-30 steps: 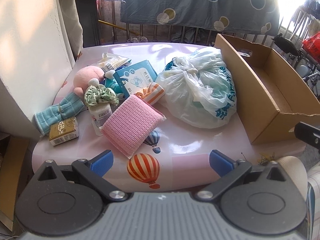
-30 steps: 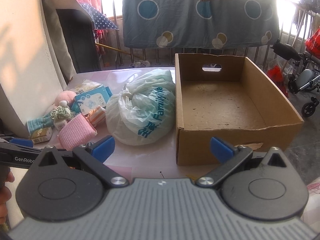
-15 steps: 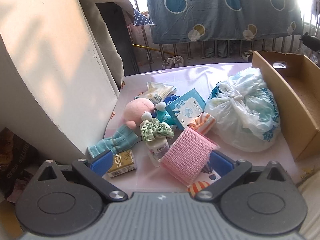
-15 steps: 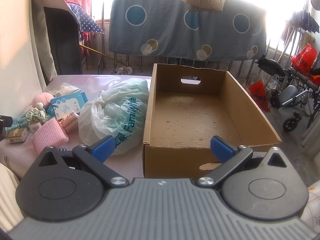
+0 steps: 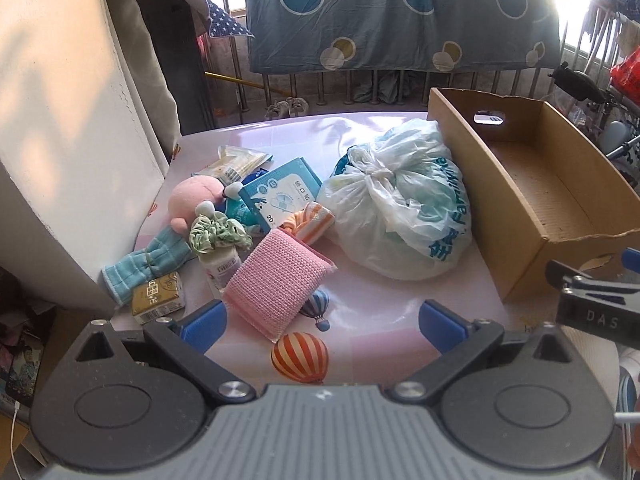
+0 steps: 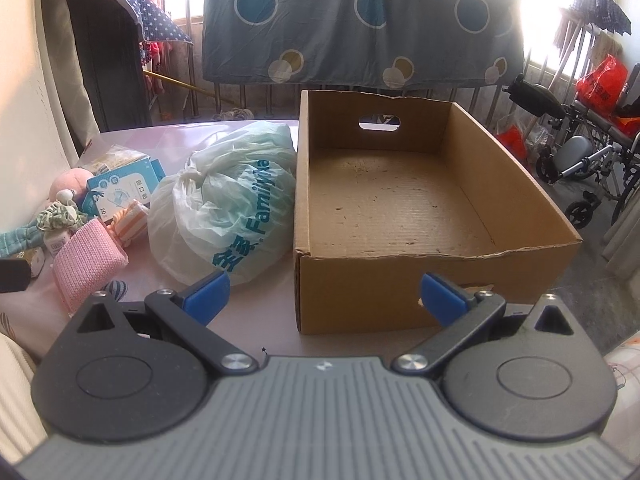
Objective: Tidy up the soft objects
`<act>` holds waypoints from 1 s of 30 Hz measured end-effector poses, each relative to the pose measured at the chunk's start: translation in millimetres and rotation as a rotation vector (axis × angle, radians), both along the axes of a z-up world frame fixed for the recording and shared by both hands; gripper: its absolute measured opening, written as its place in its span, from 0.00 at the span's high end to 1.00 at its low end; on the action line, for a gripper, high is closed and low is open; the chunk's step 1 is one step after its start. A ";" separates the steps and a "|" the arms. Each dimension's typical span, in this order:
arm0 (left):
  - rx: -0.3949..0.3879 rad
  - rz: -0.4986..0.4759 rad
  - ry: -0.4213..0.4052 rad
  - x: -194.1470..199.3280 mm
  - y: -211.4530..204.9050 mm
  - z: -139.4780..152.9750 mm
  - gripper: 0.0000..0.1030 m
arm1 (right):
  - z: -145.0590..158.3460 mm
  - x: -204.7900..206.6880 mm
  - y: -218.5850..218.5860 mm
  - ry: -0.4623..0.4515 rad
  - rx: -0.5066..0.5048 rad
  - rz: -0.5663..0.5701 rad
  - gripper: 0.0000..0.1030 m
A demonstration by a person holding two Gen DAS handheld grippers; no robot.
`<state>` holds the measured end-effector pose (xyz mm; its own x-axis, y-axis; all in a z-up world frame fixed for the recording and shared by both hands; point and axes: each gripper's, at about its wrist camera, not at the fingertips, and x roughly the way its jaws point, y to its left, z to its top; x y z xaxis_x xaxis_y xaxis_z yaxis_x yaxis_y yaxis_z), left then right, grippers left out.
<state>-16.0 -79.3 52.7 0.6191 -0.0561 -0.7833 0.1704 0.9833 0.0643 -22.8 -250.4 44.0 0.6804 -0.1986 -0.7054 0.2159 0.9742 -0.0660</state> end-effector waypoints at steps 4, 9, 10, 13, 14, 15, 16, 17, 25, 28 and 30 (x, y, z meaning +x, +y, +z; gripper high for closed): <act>-0.015 0.017 0.005 1.2 0.1 -0.3 0.00 | -1.2 0.0 -1.0 0.005 -0.013 -0.013 0.01; 0.001 -0.001 -0.008 -0.1 -6.2 0.5 0.00 | -0.7 -0.6 -2.5 0.007 -0.017 -0.014 0.01; 0.002 -0.005 -0.006 -0.2 -8.0 0.4 0.00 | -0.7 -0.3 -2.2 0.006 -0.017 -0.014 0.01; 0.001 -0.012 0.001 0.3 -10.2 -0.5 0.00 | -0.8 -0.3 -2.6 0.008 -0.017 -0.013 0.01; 0.001 -0.013 0.001 0.3 -10.6 -0.5 0.00 | -0.8 -0.4 -3.2 0.010 -0.017 -0.013 0.01; 0.002 -0.016 0.001 -0.1 -11.1 -0.3 0.00 | -1.2 0.0 -3.3 0.012 -0.017 -0.014 0.01; 0.001 -0.018 0.002 -0.4 -11.6 -0.3 0.00 | -1.6 0.3 -3.6 0.016 -0.016 -0.016 0.01; -0.002 -0.020 0.003 -0.8 -12.0 -0.5 0.00 | -2.2 0.5 -4.6 0.020 -0.014 -0.018 0.01; -0.023 -0.055 0.005 -2.2 -21.2 0.1 0.00 | -0.5 -2.2 -10.0 0.024 -0.027 -0.050 0.01; -0.024 -0.065 0.002 -2.9 -23.2 -0.3 0.00 | 0.1 -5.0 -12.5 0.024 -0.029 -0.062 0.01; -0.025 -0.067 0.002 -3.3 -24.1 -1.0 0.00 | 0.3 -6.4 -12.4 0.023 -0.035 -0.065 0.01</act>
